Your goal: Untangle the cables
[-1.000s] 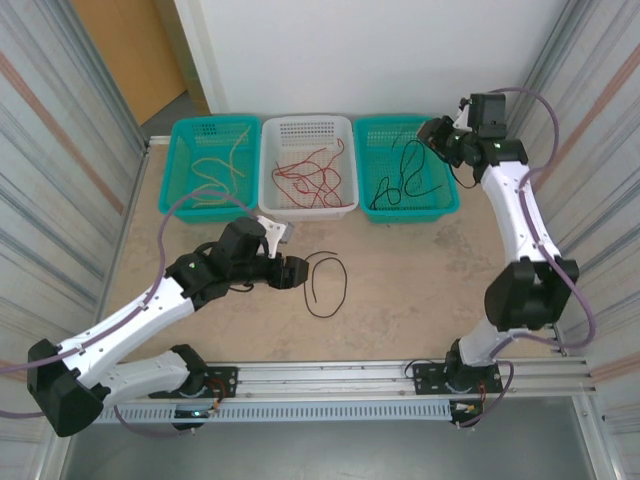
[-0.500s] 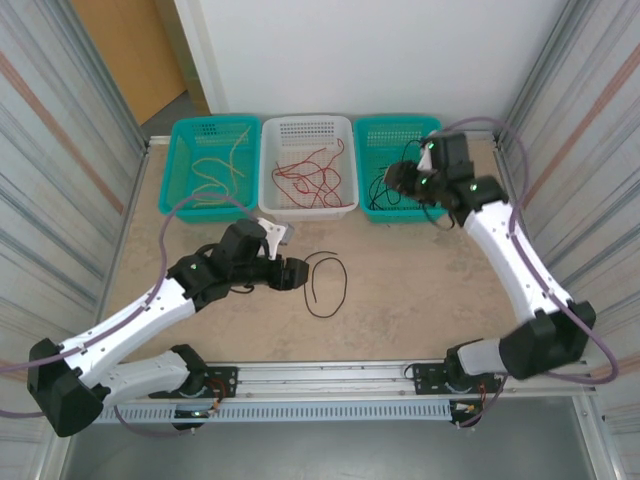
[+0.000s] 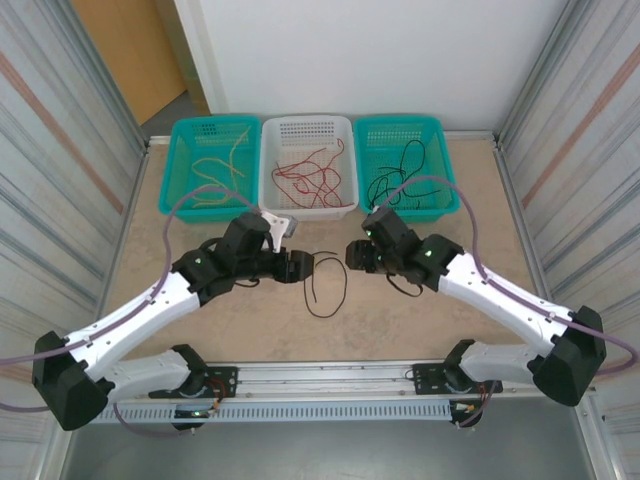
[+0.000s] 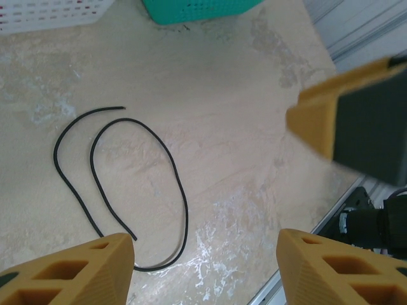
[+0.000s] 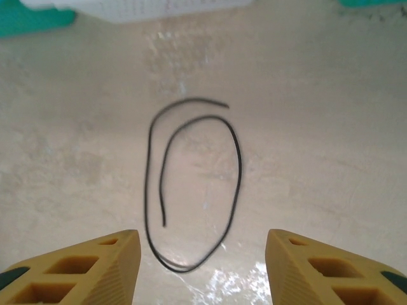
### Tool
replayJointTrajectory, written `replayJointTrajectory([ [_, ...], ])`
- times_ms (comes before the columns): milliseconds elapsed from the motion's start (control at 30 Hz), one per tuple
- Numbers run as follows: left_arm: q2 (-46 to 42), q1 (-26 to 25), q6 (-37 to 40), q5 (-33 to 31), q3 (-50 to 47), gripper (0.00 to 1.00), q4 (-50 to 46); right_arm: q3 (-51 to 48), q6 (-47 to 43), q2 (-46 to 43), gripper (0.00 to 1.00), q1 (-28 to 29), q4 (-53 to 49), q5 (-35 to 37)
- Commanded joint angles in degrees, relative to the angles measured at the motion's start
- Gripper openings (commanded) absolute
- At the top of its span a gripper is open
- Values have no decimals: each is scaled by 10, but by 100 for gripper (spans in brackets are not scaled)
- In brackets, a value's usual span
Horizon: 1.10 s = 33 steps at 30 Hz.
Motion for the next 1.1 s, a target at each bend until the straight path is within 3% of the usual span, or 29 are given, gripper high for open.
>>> replayJointTrajectory([
  [0,-7,17,-25,-2,-12,60,2,-35,54,9,53,6,20,11],
  [400,-30,26,-18,-14,-24,60,-20,-27,162,177,43,48,51,6],
  [667,-50,38,-16,-12,-33,60,-25,73,209,317,37,73,-63,19],
  [800,-65,49,-13,-13,-39,61,-31,81,223,355,32,86,-60,-3],
  [1067,-83,74,-7,1,-45,61,-40,100,263,378,32,105,-89,8],
])
